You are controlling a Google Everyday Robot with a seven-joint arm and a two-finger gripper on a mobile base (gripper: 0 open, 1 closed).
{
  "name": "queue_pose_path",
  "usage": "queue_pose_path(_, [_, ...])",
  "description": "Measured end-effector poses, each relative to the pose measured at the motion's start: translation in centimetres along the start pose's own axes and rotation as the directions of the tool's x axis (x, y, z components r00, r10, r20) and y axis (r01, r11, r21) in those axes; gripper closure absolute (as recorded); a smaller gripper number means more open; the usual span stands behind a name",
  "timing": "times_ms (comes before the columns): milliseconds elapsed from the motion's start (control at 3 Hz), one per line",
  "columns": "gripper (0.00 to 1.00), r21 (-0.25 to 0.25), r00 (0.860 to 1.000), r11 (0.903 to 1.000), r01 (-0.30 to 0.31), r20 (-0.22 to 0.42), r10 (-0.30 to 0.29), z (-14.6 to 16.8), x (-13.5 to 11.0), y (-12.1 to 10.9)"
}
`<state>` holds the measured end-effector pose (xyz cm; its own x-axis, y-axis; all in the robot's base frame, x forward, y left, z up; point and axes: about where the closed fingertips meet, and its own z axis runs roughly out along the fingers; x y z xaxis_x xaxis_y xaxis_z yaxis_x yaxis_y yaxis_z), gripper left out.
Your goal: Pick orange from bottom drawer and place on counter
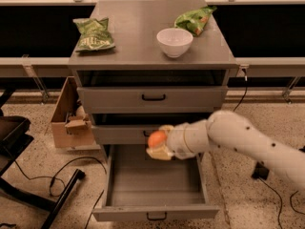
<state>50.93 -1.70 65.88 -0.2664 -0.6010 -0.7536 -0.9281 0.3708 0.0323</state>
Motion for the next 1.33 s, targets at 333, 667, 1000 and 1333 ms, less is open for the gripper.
queue_pose_path(333, [1.00,0.072,0.999,0.9969,0.033,-0.004,-0.033,-4.3,-9.7,0.8])
queue_pose_path(667, [1.00,0.144,0.999,0.9893,0.027,-0.021,-0.024,-7.1,-17.1,0.7])
queue_pose_path(1000, [1.00,0.143,0.999,0.9893,0.030,-0.022,-0.027,-7.1,-17.0,0.7])
queue_pose_path(1333, [1.00,0.156,0.997,0.9851,0.072,-0.038,-0.067,-9.4,-19.6,-2.8])
